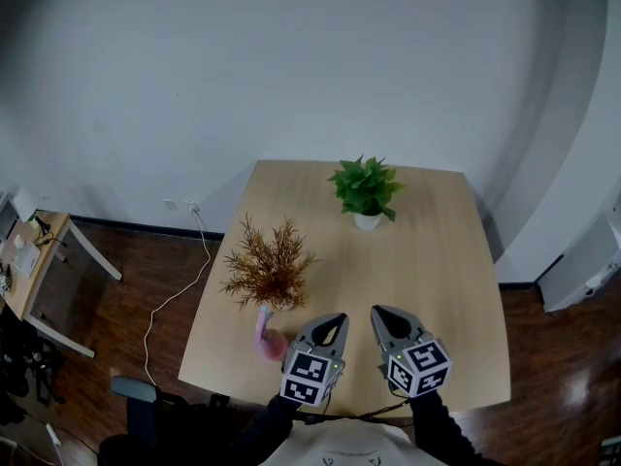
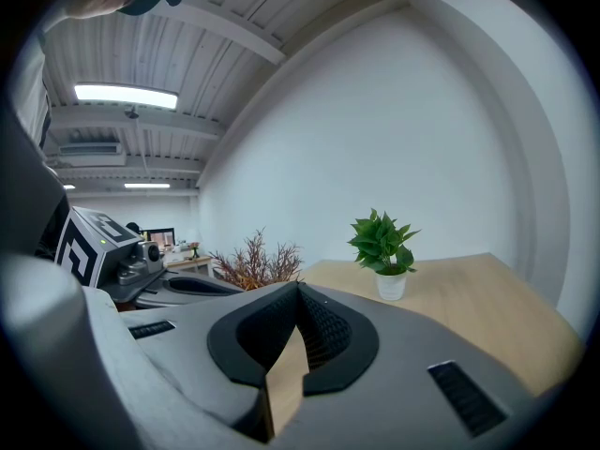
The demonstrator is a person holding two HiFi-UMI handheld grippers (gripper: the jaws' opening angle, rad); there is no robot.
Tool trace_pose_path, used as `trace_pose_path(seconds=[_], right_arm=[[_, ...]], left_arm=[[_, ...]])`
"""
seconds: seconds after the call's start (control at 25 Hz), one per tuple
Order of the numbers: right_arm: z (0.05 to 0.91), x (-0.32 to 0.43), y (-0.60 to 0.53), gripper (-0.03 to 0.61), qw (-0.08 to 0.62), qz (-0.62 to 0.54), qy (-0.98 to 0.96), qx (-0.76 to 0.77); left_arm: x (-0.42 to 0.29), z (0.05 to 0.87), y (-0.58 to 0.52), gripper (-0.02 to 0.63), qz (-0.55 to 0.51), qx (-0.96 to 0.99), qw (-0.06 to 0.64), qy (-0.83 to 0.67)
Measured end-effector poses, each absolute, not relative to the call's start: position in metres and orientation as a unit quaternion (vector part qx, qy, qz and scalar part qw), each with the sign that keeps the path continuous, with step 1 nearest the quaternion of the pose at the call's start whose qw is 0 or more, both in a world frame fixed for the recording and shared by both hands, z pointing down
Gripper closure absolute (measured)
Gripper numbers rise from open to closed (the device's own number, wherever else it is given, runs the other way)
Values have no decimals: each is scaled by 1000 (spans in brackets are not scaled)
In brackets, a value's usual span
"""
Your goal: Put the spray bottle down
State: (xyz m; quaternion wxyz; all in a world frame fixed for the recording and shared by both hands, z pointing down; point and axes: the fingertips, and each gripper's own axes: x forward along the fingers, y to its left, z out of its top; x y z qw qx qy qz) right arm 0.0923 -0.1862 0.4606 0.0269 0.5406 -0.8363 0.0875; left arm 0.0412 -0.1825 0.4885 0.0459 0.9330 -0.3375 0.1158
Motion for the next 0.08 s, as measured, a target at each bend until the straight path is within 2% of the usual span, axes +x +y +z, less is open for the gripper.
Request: trace_pose_path(seconds=[0.08], right_arm=[[461, 92, -186, 592, 28, 87, -836, 540]], left_arm=[[42, 488, -183, 618, 110, 934, 40, -338]])
